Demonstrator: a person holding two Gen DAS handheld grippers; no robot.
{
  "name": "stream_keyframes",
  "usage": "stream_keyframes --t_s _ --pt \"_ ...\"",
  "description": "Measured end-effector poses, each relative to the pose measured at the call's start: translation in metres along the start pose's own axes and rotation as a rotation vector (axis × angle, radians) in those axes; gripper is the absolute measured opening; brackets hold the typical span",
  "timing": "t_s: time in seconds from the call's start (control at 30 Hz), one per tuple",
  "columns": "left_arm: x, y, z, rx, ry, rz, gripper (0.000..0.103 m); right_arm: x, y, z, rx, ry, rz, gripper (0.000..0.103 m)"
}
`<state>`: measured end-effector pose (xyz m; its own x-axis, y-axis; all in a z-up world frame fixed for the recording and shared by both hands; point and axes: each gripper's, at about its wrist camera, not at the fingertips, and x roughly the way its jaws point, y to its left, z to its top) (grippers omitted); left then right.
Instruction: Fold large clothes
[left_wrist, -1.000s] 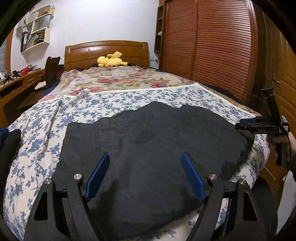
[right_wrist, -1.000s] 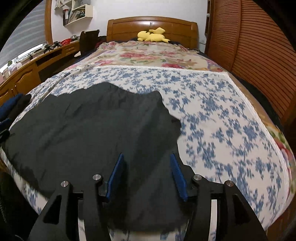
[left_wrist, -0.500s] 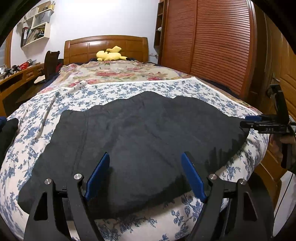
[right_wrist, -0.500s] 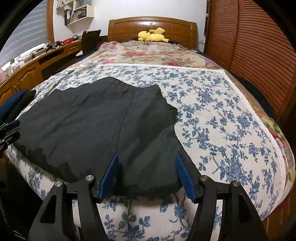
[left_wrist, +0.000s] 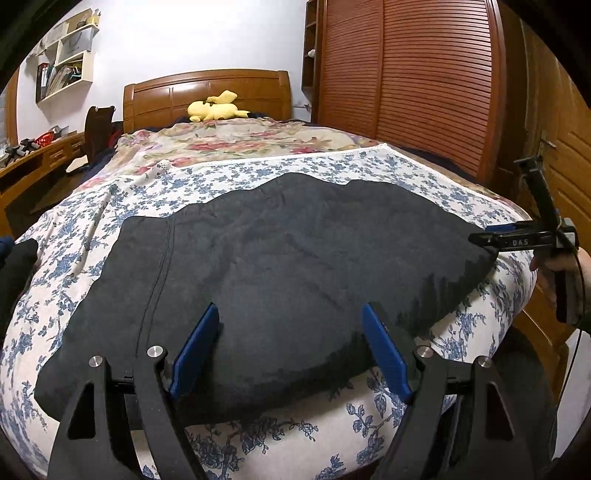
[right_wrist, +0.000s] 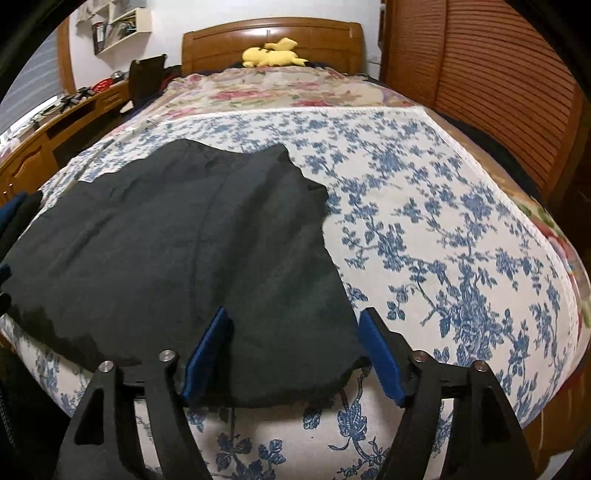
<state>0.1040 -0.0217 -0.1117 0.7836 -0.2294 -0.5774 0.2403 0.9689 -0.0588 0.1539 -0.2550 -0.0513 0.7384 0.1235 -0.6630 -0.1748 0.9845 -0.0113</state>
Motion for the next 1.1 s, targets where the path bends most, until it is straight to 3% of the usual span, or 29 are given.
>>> stream_keyframes --t_s 0.27,0.63,0.8,0.9,1.03,1.07,1.1 --pt "0.001 -0.001 0.000 0.007 0.004 0.002 0.080 0.010 -0.011 -0.002 0.090 0.058 0.036 0.085" --pt "0.003 -0.001 0.000 0.010 0.007 0.003 0.080 0.015 -0.024 -0.005 0.163 0.074 0.118 0.085" --pt "0.003 -0.001 0.000 0.008 0.008 -0.002 0.080 0.017 -0.024 -0.005 0.193 0.085 0.219 0.061" --pt "0.002 0.002 -0.001 0.004 0.004 -0.007 0.080 0.019 -0.023 -0.001 0.190 0.087 0.231 0.052" --pt "-0.002 0.006 -0.001 -0.004 -0.005 -0.013 0.080 0.021 -0.019 0.002 0.160 0.087 0.202 0.050" --pt "-0.004 0.008 -0.001 -0.008 -0.008 -0.013 0.080 0.022 -0.019 0.002 0.156 0.086 0.197 0.045" --pt "-0.006 0.010 -0.002 -0.013 -0.012 -0.014 0.080 0.022 -0.017 0.004 0.150 0.082 0.188 0.033"
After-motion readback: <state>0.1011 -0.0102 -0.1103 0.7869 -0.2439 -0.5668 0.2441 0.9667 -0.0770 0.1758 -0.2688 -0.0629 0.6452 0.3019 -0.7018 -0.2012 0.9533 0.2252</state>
